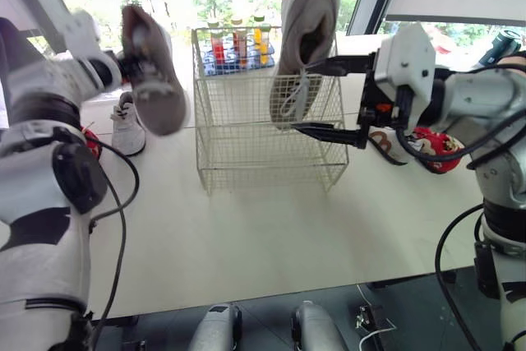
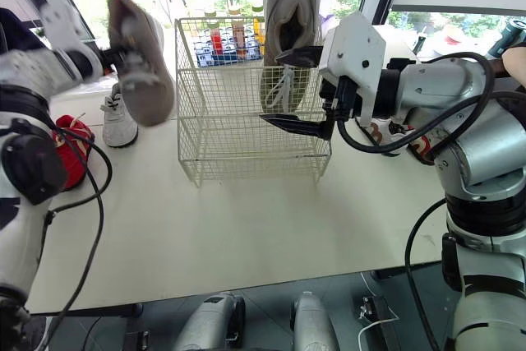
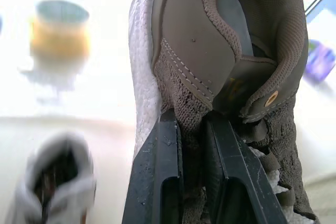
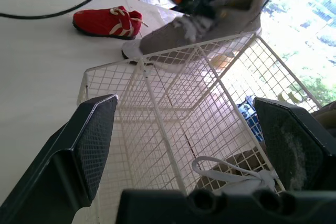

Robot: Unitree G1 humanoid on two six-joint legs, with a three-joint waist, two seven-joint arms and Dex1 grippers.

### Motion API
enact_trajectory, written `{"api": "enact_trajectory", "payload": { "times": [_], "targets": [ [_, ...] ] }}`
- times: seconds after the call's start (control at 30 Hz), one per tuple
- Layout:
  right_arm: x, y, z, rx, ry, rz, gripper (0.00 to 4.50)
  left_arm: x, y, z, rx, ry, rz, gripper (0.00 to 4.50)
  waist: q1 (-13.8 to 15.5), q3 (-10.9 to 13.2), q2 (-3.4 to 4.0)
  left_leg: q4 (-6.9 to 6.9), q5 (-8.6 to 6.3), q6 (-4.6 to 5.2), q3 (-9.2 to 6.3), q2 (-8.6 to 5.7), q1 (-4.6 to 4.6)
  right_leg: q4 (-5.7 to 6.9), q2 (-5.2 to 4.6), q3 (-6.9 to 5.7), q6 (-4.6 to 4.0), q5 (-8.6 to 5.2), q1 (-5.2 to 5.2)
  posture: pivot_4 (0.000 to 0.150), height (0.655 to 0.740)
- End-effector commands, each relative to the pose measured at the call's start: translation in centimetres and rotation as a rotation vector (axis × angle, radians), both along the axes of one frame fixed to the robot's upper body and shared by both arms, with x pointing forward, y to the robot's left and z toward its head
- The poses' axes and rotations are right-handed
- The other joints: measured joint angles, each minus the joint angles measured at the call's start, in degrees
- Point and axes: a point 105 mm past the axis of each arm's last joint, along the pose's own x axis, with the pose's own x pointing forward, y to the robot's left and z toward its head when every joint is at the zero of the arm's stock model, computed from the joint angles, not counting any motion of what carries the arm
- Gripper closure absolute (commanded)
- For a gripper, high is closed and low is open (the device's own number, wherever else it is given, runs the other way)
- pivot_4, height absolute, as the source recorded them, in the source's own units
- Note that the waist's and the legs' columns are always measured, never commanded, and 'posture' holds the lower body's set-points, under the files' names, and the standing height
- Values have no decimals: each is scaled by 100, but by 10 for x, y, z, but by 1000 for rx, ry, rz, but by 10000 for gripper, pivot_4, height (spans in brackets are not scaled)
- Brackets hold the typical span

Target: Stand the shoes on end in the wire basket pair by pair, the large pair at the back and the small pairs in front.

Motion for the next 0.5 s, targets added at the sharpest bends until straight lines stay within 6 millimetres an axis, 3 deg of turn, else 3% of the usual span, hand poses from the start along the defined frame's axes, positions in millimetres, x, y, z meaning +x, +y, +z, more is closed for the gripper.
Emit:
{"api": "enact_trajectory", "payload": {
  "times": [0.03,0.13,0.2,0.37,0.5],
  "targets": [
    [-2,-1,13,15,-69,-6,0,-32,3,95,48,-320,-11,44969,-11,0,-1,0,-1,1,2,0,2,-1,0,0,1,0,1,1500,7400],
    [-1,-3,14,10,-79,-21,0,-59,-11,155,47,-606,-47,44969,-10,1,-1,0,0,1,2,2,3,-1,1,-3,1,0,1,1500,7400],
    [-1,-5,14,6,-84,-30,0,-68,-27,173,48,-729,-92,44969,18,1,-2,0,0,1,1,4,3,-2,1,-6,1,0,2,1500,7400],
    [-2,-7,15,12,-85,-41,0,-77,-82,180,115,-940,-209,44969,36,1,-2,7,-1,3,-1,1,17,-14,-3,-9,2,1,28,1500,7400],
    [-3,-8,14,15,-84,-54,0,-77,-111,166,131,-1044,-228,44969,12,1,-2,11,-1,3,-1,2,20,-12,-2,-8,3,1,28,1500,7400]
  ]
}}
